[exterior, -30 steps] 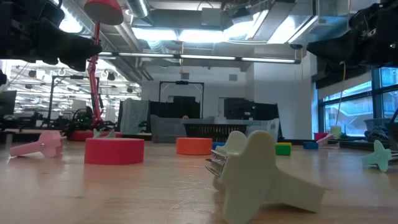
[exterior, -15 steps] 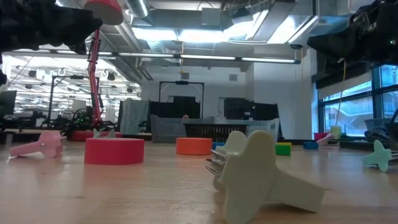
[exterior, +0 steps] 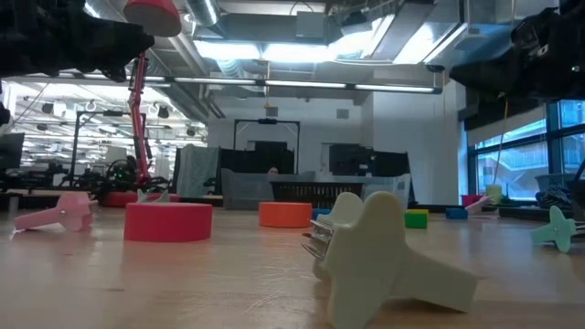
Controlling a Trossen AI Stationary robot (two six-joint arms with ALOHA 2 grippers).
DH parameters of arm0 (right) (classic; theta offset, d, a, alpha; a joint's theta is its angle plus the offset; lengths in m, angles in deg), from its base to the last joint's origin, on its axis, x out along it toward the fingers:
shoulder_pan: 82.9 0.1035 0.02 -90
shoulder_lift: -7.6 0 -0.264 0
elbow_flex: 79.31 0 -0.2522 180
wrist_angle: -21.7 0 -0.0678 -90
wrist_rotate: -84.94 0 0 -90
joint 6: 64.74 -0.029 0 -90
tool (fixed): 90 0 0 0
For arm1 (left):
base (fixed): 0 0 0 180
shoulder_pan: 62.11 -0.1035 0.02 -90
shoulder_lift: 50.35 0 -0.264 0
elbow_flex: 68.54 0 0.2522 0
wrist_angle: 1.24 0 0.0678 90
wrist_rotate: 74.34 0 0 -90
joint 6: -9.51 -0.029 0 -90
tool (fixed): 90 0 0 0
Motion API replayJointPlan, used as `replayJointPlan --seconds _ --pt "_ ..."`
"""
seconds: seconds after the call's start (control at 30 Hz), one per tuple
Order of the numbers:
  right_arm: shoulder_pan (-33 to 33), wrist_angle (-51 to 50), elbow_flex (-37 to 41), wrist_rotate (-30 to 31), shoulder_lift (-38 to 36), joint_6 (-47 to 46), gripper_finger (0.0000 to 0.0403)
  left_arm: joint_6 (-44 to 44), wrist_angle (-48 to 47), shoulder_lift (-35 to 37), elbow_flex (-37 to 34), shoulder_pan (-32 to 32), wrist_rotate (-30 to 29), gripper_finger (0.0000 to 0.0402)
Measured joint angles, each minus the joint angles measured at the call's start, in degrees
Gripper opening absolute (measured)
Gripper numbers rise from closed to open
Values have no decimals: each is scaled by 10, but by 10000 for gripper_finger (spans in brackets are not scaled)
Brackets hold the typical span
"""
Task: Pick and place Stapler, Stapler remover, tape
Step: Put the purple staple remover into the transparent bin
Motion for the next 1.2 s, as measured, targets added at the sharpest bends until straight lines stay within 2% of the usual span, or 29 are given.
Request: replayJointPlan --seconds 0.07,0.1,0.2,0.3,0.43,0.5,0.6,1.2 --pt "0 -7 0 1 0 8 33 2 -1 0 0 0 -3 120" --pt "0 -14 0 1 0 8 33 35 15 -1 0 1 -47 121" --pt "0 -21 0 2 0 8 33 137 70 -11 0 0 -262 119" --pt "0 -24 0 2 0 8 33 172 90 -11 0 -1 -424 119" --pt "0 -25 0 2 0 8 33 174 89 -10 0 0 -577 121" --pt "0 -26 0 2 0 8 33 174 88 -10 0 0 -621 123" --pt "0 -26 0 2 0 8 33 175 87 -10 0 0 -658 122" --pt "0 -26 0 2 0 8 33 176 86 -10 0 0 -660 122"
